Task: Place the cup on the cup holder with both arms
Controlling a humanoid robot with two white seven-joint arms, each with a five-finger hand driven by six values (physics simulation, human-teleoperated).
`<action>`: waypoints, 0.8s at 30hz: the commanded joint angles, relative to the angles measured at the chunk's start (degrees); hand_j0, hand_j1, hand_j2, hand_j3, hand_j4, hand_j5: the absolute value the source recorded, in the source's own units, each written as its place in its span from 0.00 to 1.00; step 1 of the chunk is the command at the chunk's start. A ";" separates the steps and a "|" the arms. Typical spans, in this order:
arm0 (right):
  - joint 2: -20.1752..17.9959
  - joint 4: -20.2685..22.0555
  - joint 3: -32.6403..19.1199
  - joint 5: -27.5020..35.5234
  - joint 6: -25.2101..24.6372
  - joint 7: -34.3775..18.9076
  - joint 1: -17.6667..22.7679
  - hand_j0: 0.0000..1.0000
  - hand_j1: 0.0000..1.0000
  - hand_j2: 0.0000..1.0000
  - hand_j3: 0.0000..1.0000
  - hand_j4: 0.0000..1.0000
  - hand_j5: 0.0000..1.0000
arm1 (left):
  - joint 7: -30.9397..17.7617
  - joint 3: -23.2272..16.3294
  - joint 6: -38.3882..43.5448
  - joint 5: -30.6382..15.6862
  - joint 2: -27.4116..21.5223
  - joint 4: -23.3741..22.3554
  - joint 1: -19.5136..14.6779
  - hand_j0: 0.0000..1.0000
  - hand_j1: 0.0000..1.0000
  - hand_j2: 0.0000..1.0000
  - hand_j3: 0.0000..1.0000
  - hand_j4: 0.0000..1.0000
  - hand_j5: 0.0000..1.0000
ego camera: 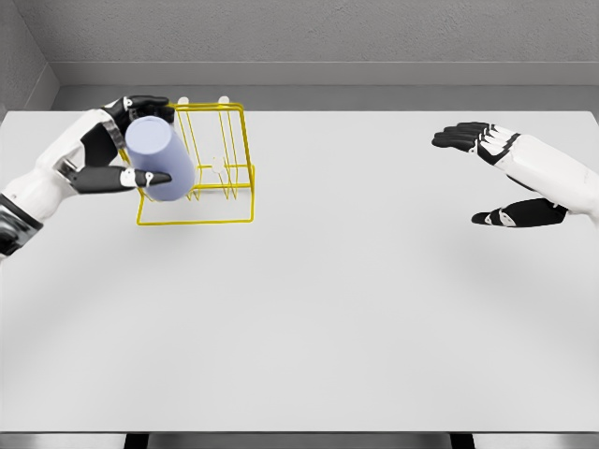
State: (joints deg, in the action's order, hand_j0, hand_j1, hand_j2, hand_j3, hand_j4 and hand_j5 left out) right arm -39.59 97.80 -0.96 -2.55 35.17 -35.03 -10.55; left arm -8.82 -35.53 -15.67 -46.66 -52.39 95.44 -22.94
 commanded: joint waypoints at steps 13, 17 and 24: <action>-0.05 -0.06 -0.09 0.44 -0.17 0.03 0.00 1.00 1.00 1.00 1.00 1.00 1.00 | 0.03 0.11 1.61 -0.10 -0.08 0.62 -0.53 0.91 0.91 0.91 0.91 0.91 0.91; -0.05 -0.06 0.00 0.44 -0.17 0.03 0.00 1.00 1.00 1.00 1.00 1.00 1.00 | 0.03 0.03 1.61 -0.10 0.01 0.80 -0.53 0.85 0.85 0.85 0.85 0.85 0.85; -0.05 -0.15 -0.09 0.44 -0.17 0.03 0.00 1.00 1.00 1.00 1.00 1.00 1.00 | 0.03 0.20 1.35 -0.19 -0.08 0.89 -0.88 0.86 0.86 0.86 0.86 0.86 0.86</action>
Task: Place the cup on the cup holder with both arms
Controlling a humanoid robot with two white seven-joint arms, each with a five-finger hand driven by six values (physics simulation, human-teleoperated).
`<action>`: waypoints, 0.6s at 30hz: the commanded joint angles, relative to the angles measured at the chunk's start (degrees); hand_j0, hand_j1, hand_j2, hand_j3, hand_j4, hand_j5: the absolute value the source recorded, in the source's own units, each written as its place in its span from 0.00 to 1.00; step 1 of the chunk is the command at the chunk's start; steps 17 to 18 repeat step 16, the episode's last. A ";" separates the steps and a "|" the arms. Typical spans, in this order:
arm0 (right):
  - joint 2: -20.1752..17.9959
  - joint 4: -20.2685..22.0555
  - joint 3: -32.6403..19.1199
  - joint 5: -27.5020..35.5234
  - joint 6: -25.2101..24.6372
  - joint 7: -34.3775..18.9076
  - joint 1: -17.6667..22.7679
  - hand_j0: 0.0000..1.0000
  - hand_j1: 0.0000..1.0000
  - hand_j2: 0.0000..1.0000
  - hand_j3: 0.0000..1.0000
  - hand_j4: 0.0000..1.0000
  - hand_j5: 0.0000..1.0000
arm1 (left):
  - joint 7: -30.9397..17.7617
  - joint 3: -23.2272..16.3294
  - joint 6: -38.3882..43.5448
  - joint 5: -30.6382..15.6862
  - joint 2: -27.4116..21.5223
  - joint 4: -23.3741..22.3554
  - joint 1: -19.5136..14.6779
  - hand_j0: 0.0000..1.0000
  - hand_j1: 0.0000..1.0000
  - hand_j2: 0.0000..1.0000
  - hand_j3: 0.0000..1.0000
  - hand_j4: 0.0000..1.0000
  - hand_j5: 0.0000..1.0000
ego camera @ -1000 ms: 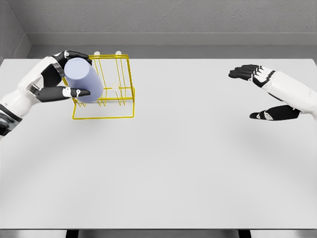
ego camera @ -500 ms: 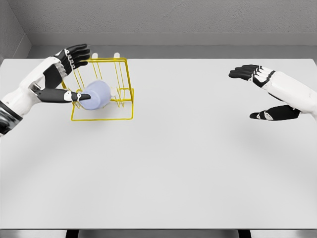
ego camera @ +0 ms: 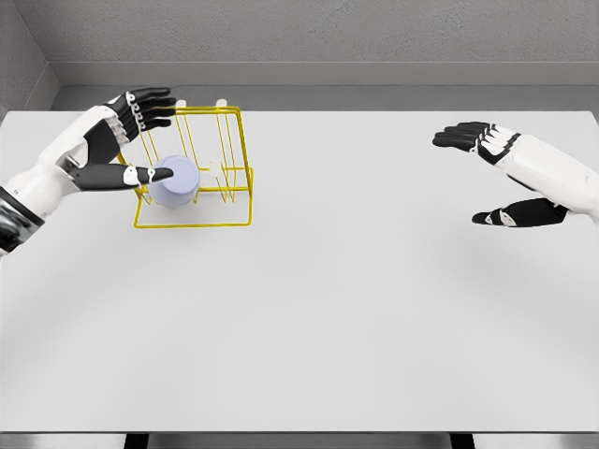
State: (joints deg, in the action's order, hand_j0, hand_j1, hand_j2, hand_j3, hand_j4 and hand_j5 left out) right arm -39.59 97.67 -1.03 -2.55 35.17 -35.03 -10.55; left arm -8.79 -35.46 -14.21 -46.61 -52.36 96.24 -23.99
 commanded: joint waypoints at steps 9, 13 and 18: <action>-0.05 -0.02 -0.03 0.44 -0.17 0.03 0.00 1.00 1.00 1.00 1.00 1.00 1.00 | 0.18 1.97 -11.27 -1.55 -3.45 1.67 1.93 0.90 0.90 0.90 0.90 0.90 0.90; -0.05 -0.02 -0.03 0.44 -0.17 0.03 0.09 1.00 1.00 1.00 1.00 1.00 1.00 | 0.09 9.09 -16.37 -2.17 -6.71 1.93 11.25 0.97 0.97 0.97 0.97 0.97 0.97; -0.05 -0.02 -0.03 0.44 -0.17 0.03 0.09 1.00 1.00 1.00 1.00 1.00 1.00 | 0.09 9.79 -17.34 -4.19 -7.67 2.02 12.83 1.00 1.00 1.00 1.00 1.00 1.00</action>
